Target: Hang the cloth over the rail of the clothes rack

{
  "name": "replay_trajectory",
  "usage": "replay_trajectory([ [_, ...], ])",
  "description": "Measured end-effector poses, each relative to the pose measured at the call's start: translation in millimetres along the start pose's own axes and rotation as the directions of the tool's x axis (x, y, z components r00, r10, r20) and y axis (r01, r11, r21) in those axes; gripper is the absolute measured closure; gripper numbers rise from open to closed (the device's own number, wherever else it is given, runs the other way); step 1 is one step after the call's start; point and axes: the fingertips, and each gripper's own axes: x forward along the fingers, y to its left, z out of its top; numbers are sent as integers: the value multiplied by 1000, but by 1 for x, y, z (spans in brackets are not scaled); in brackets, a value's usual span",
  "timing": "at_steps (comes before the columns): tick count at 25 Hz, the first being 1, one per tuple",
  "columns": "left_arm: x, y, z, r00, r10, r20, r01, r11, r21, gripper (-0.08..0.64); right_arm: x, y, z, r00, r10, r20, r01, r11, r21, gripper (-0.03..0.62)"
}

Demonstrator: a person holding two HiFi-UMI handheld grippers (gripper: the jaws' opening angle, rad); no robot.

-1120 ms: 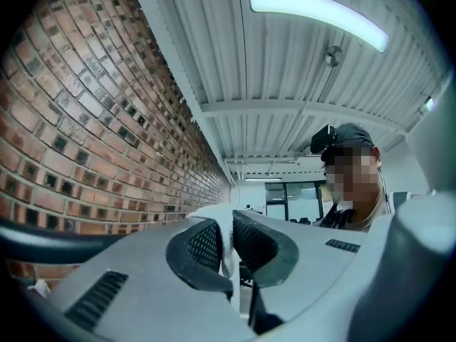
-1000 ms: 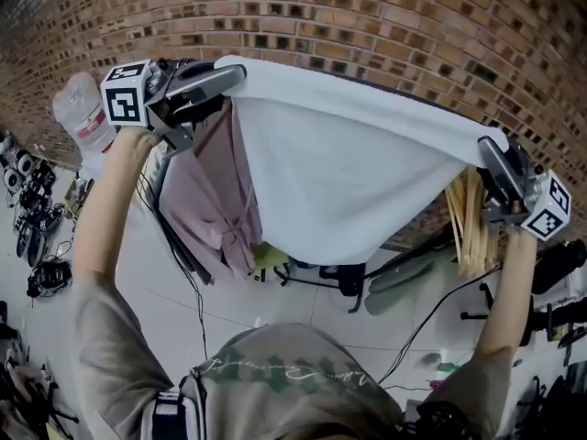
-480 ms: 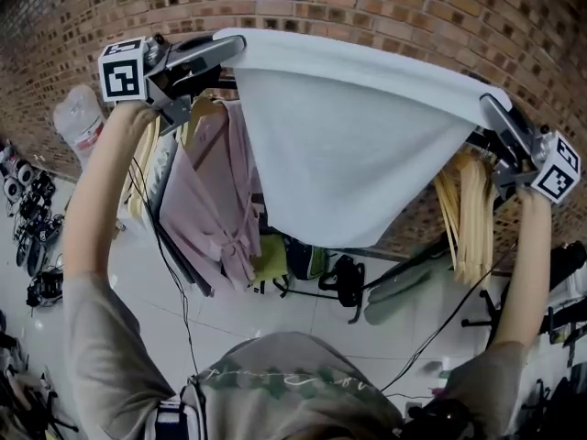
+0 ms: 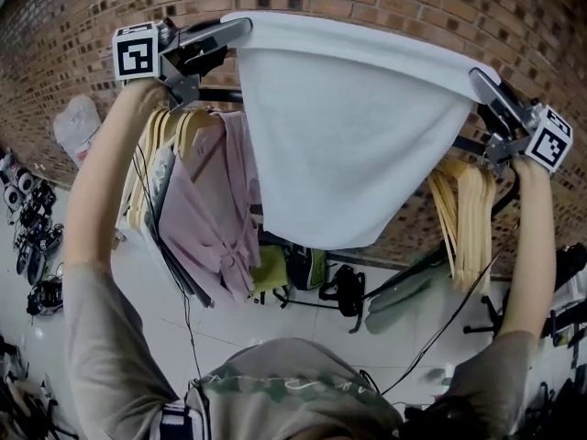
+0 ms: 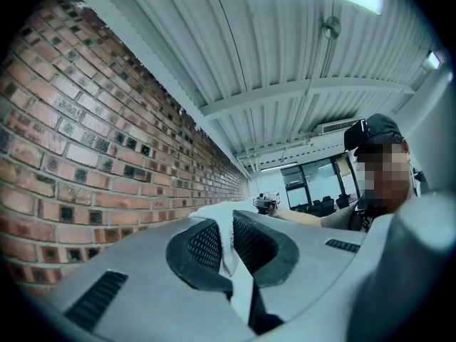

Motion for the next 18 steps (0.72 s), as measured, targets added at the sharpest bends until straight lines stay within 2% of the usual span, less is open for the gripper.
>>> replay_trajectory([
  [4, 12, 23, 21, 999, 50, -1, -50, 999, 23, 543, 5, -21, 10, 1000, -18, 24, 18, 1000, 0, 572],
  [8, 23, 36, 32, 998, 67, -5, -66, 997, 41, 545, 6, -38, 18, 999, -32, 41, 32, 999, -2, 572],
  [13, 30, 54, 40, 993, 115, 1, -115, 991, 64, 543, 12, -56, 30, 998, -51, 29, 52, 998, -44, 572],
  [16, 33, 58, 51, 993, 117, 24, -118, 988, 94, 543, 18, -71, 36, 997, -67, 38, 68, 997, -26, 572],
  [18, 35, 65, 57, 993, 113, 44, -116, 991, 74, 543, 22, -82, 39, 995, -85, 59, 85, 996, -3, 572],
])
